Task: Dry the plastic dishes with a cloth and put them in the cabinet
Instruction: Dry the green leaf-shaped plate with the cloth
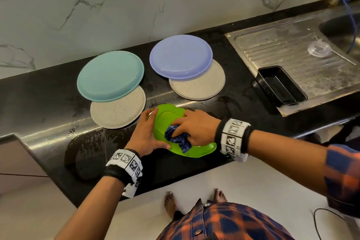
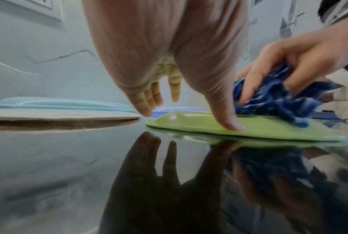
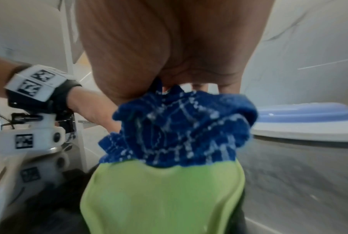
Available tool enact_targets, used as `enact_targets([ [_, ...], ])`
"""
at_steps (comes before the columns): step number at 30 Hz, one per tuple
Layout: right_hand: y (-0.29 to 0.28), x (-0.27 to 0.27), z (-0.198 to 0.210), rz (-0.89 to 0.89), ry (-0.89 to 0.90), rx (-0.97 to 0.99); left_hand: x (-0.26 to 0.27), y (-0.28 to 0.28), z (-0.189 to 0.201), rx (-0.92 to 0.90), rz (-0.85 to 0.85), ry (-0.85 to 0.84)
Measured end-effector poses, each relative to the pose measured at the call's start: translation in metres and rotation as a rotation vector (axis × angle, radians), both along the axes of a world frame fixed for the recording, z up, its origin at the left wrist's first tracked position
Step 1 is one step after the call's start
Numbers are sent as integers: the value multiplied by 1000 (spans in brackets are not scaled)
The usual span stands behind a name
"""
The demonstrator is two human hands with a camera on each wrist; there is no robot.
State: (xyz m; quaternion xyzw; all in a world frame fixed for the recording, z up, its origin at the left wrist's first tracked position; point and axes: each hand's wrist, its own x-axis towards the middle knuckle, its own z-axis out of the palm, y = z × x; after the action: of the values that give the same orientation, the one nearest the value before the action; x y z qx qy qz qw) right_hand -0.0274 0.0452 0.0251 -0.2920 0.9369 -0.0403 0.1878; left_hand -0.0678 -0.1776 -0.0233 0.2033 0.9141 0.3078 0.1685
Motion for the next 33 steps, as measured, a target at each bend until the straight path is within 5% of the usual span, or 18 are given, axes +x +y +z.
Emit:
enact_targets([
  [6, 11, 9, 0, -85, -35, -18, 52, 0, -2, -156, 164, 226],
  [25, -46, -78, 15, -18, -79, 0, 64, 23, 17, -294, 174, 47],
  [33, -22, -97, 2, -366, -144, -185, 61, 25, 23, -350, 155, -2],
])
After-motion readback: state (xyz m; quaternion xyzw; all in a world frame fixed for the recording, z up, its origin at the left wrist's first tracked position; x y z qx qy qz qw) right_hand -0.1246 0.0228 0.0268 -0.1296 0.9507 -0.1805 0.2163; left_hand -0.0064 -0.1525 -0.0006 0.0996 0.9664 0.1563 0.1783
